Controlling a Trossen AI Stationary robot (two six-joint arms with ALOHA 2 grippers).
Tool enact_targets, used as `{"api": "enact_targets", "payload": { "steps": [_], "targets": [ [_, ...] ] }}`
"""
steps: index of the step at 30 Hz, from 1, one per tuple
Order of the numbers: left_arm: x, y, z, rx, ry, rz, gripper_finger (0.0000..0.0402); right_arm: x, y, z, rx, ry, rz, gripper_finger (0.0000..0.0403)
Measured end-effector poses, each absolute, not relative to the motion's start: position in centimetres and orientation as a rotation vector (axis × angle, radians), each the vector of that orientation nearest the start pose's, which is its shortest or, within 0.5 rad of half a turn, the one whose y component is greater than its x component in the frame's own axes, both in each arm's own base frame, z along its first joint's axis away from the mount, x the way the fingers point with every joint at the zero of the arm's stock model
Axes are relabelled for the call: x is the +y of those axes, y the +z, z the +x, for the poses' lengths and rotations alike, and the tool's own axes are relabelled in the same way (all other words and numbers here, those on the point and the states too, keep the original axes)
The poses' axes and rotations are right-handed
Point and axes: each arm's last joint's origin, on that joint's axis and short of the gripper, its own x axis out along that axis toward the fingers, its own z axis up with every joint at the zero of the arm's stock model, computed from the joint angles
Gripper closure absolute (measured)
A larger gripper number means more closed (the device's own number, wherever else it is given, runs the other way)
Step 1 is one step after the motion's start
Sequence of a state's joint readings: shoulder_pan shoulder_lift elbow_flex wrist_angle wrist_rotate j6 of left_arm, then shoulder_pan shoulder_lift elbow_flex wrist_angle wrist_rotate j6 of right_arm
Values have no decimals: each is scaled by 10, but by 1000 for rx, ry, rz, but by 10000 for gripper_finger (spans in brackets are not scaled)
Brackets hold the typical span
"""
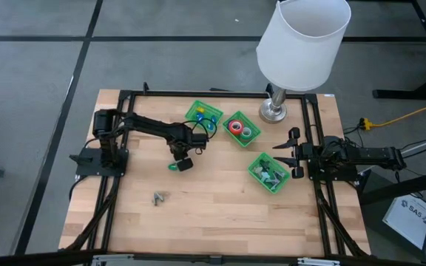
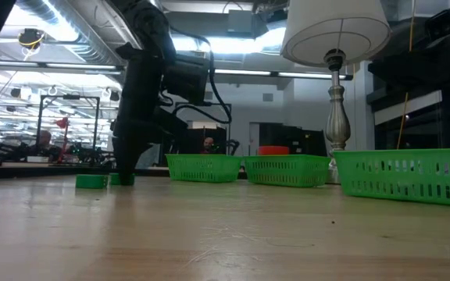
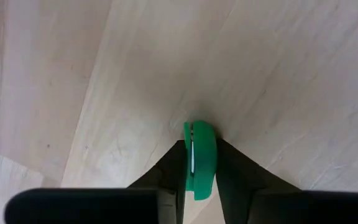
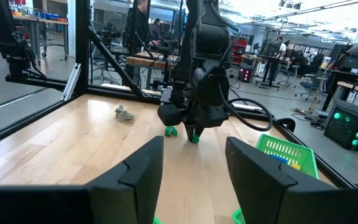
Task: Pick and place Stapler, Stapler remover, tape
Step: Put the top green stapler into the top basket
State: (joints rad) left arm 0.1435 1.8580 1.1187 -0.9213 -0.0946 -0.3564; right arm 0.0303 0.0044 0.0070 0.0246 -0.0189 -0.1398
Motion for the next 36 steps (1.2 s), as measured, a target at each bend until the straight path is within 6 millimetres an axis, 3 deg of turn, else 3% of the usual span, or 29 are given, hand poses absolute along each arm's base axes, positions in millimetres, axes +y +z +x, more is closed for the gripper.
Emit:
{"api": "enact_targets", "payload": {
  "steps": [6,12,22,26,36],
  "targets": [
    [44,142,304,1595,479,-332,343,3,168,97,-31,47,-140,224],
    [44,162,304,1481,478,-372,340,3,168,97,-31,47,-140,224],
    [51,200,320,1107,430,-443,338,3,168,97,-30,47,-140,224],
    [65,209,325,981,437,-469,338,3,168,97,-31,47,-140,224],
    [121,225,331,674,497,-601,337,3,168,97,-30,47,-140,224]
  ]
}}
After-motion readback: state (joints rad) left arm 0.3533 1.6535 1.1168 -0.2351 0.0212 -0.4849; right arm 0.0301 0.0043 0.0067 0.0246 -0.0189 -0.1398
